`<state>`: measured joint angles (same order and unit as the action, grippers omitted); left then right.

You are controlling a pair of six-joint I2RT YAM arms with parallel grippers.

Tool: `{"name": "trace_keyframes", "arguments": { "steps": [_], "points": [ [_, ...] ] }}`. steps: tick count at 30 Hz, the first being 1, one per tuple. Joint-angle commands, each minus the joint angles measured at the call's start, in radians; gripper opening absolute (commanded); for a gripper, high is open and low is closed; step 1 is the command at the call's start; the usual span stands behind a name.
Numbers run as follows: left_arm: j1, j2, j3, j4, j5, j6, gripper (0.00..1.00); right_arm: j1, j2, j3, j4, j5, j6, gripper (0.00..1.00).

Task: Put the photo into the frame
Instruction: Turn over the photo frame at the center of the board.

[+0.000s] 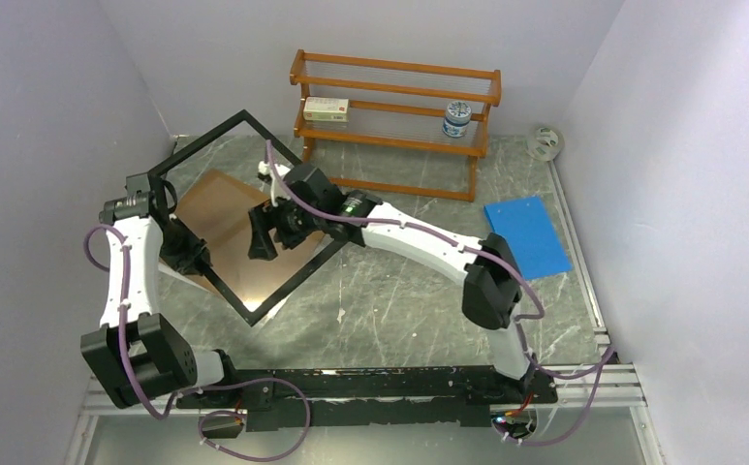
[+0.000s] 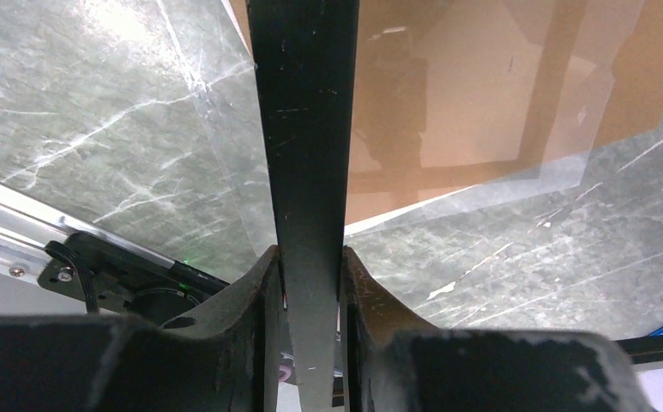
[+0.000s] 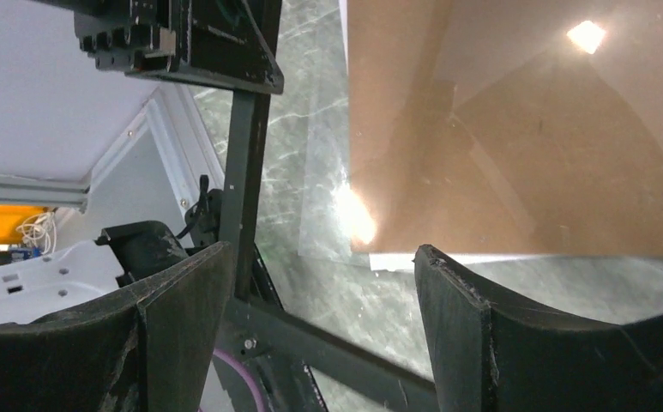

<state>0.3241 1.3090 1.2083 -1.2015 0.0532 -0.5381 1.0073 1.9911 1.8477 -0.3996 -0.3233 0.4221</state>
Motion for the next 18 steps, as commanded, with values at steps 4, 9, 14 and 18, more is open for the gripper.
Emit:
{"name": "trace_keyframes", "arguments": {
  "steps": [4, 9, 14, 18],
  "points": [
    [-0.006, -0.099, -0.025, 0.036, 0.064, -0.044, 0.03, 0.106, 0.107, 0.145, 0.014, 0.040, -0.043, 0.83],
    [-0.007, -0.110, -0.031, 0.019, 0.081, -0.037, 0.03, 0.182, 0.148, 0.154, -0.005, 0.094, -0.079, 0.84],
    [-0.006, -0.128, -0.035, 0.015, 0.095, -0.037, 0.02, 0.221, 0.172, 0.153, -0.003, 0.101, -0.083, 0.82],
    [-0.006, -0.145, -0.032, 0.008, 0.100, -0.033, 0.03, 0.233, 0.196, 0.157, 0.008, 0.110, -0.067, 0.77]
  ]
}}
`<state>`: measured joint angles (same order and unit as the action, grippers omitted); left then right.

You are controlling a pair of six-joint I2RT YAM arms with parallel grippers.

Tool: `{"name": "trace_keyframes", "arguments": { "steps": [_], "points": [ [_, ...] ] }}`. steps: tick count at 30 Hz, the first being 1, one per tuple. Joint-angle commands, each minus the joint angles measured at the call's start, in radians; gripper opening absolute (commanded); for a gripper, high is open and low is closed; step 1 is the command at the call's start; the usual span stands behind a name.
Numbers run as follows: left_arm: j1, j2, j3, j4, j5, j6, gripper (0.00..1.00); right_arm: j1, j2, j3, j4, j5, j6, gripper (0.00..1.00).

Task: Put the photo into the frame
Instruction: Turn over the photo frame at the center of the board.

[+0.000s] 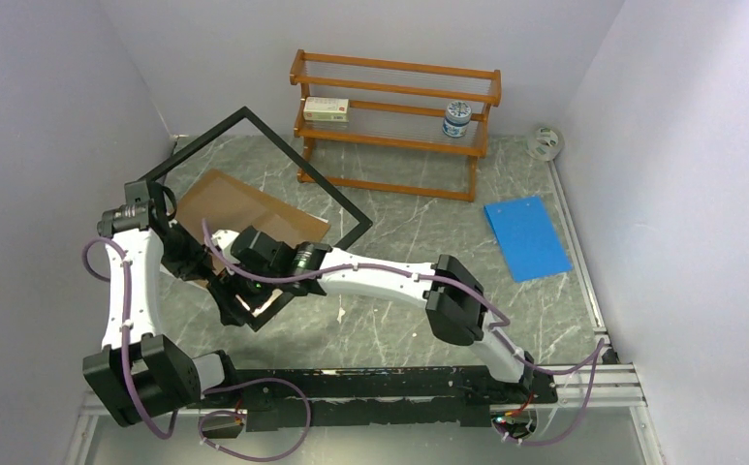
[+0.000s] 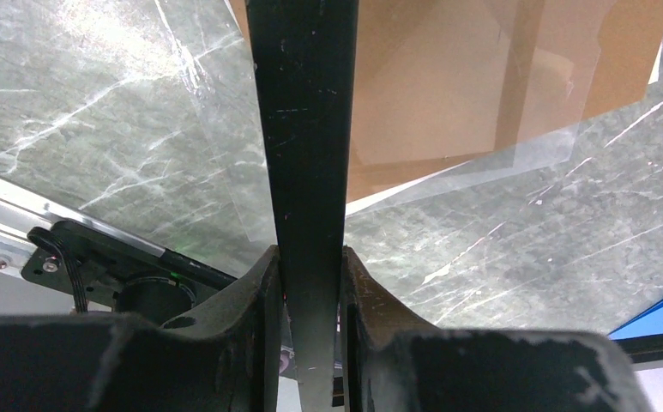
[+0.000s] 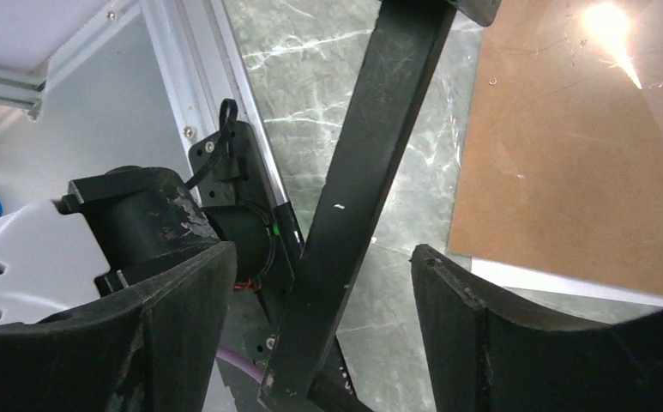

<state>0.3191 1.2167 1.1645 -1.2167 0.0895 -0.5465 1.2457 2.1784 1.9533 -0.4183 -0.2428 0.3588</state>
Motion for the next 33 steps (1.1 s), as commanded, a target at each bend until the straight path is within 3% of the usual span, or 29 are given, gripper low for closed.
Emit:
{"name": "trace_keyframes", "arguments": {
  "steps": [1, 5, 10, 13, 15, 18, 23, 33],
  "points": [
    [-0.001, -0.057, 0.017, 0.014, 0.040, -0.024, 0.03, -0.005, 0.013, 0.053, 0.031, 0.030, 0.001, 0.75],
    [-0.001, -0.083, 0.045, -0.015, 0.011, 0.002, 0.02, -0.003, 0.024, 0.056, 0.031, 0.065, 0.020, 0.62],
    [-0.002, -0.092, 0.031, -0.012, 0.048, 0.003, 0.03, -0.001, 0.010, 0.053, 0.028, 0.053, 0.040, 0.31],
    [-0.001, -0.105, 0.022, -0.002, 0.072, -0.002, 0.14, 0.001, -0.025, 0.025, 0.045, 0.044, 0.050, 0.22],
    [-0.001, -0.114, 0.024, 0.003, 0.070, 0.000, 0.29, -0.001, -0.057, -0.005, 0.065, 0.046, 0.054, 0.16],
    [0.000, -0.128, 0.025, 0.013, 0.058, 0.003, 0.48, -0.001, -0.116, -0.069, 0.102, 0.047, 0.056, 0.12],
    [-0.001, -0.129, 0.016, 0.036, 0.057, 0.015, 0.68, -0.001, -0.191, -0.119, 0.128, 0.058, 0.051, 0.10],
    [0.001, -0.111, 0.068, 0.041, 0.030, 0.041, 0.86, -0.013, -0.281, -0.134, 0.098, 0.083, 0.075, 0.09]
  ]
}}
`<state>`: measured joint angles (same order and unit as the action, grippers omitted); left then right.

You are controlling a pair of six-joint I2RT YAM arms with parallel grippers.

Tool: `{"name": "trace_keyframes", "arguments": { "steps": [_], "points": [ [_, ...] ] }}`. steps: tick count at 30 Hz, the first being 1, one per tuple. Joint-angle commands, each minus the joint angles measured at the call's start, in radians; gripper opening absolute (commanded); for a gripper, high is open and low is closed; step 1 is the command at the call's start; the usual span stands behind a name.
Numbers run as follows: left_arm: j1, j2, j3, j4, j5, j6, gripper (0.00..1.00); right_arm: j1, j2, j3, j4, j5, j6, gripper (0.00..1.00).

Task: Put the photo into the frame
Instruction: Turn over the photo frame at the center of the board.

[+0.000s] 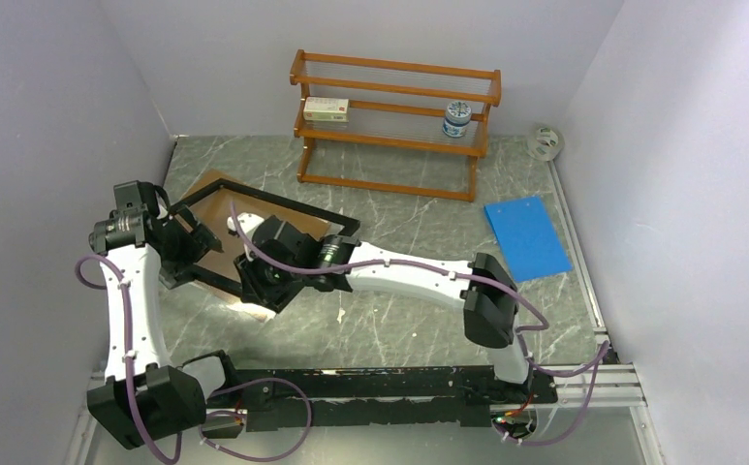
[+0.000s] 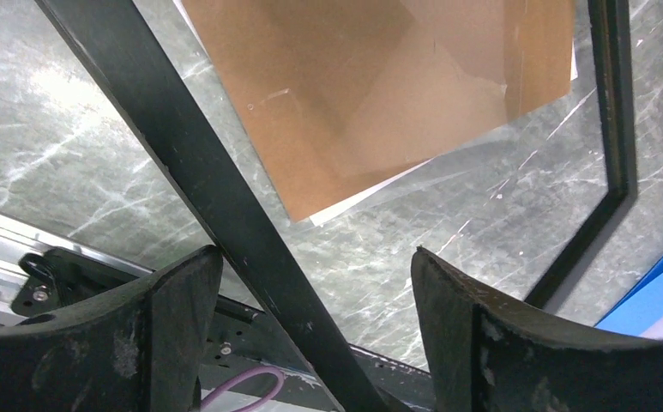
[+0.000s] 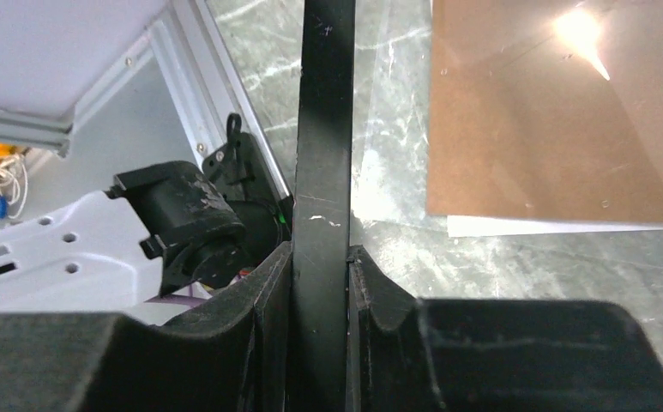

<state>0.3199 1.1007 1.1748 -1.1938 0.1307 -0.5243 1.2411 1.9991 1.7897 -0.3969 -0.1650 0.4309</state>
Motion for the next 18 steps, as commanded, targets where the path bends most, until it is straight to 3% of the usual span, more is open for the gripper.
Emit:
{"name": "trace_keyframes", "arguments": {
  "steps": [1, 3, 12, 18],
  "points": [
    [0.001, 0.005, 0.063, 0.015, -0.016, 0.015, 0.88, -0.013, -0.106, 0.032, 0.067, 0.002, 0.009, 0.09],
    [0.001, 0.004, 0.069, 0.010, -0.024, 0.007, 0.93, -0.025, -0.118, 0.036, 0.050, -0.005, 0.021, 0.09],
    [0.022, 0.003, 0.076, 0.011, -0.060, -0.018, 0.94, -0.104, -0.190, -0.009, 0.069, -0.131, 0.086, 0.10],
    [0.045, 0.016, 0.027, 0.211, 0.167, -0.051, 0.90, -0.163, -0.289, -0.107, 0.114, -0.205, 0.135, 0.10]
  ]
}}
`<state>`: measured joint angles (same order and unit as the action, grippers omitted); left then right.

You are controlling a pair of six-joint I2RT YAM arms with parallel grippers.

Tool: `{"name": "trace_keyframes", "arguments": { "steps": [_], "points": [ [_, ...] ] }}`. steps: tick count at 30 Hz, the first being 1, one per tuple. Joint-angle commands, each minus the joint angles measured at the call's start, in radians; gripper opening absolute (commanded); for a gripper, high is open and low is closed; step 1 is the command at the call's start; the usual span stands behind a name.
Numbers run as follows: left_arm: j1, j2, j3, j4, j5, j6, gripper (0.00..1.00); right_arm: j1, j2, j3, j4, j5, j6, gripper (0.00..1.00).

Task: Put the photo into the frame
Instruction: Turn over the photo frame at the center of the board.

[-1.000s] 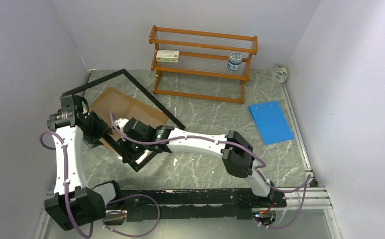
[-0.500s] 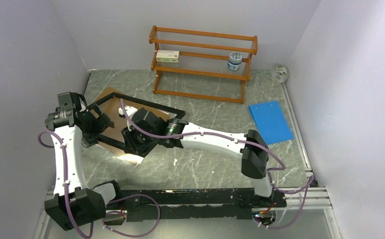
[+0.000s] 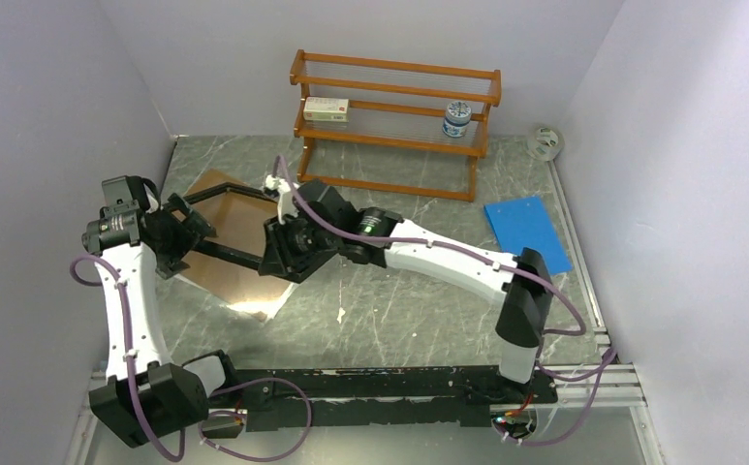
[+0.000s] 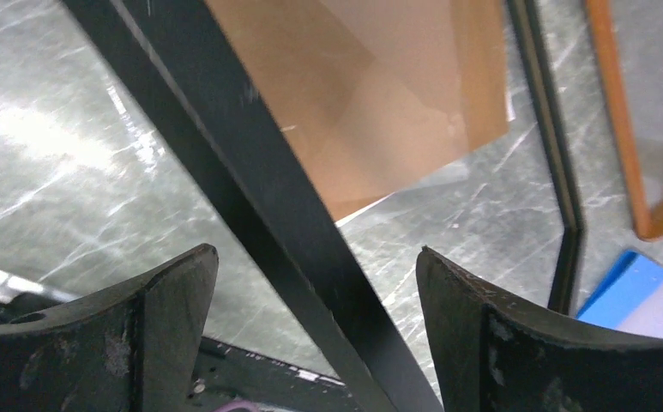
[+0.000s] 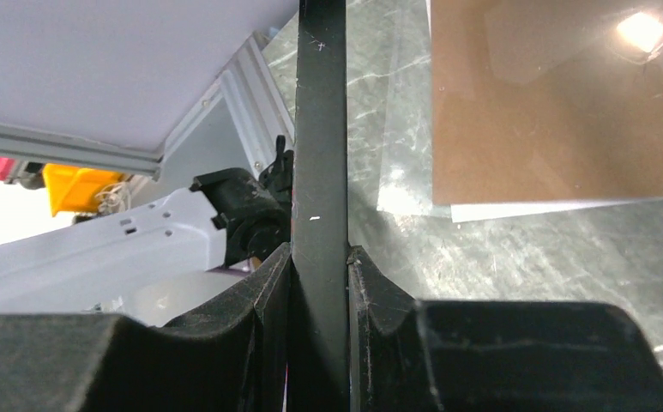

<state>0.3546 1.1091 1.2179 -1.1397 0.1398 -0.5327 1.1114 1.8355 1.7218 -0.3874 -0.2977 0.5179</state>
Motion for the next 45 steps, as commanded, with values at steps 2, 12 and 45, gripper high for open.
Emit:
{"name": "trace_keyframes", "arguments": {
  "steps": [2, 12, 45],
  "points": [
    [0.011, 0.012, -0.014, 0.207, 0.226, -0.065, 0.86, -0.054, -0.162, -0.070, 0.115, -0.090, 0.060, 0.11],
    [0.011, 0.015, -0.065, 0.401, 0.347, -0.150, 0.71, -0.123, -0.287, -0.195, 0.167, -0.158, 0.064, 0.12],
    [0.009, 0.073, 0.242, 0.035, 0.278, -0.239, 0.02, 0.196, 0.085, 0.493, -0.361, 0.723, -0.446, 0.81]
  ]
}}
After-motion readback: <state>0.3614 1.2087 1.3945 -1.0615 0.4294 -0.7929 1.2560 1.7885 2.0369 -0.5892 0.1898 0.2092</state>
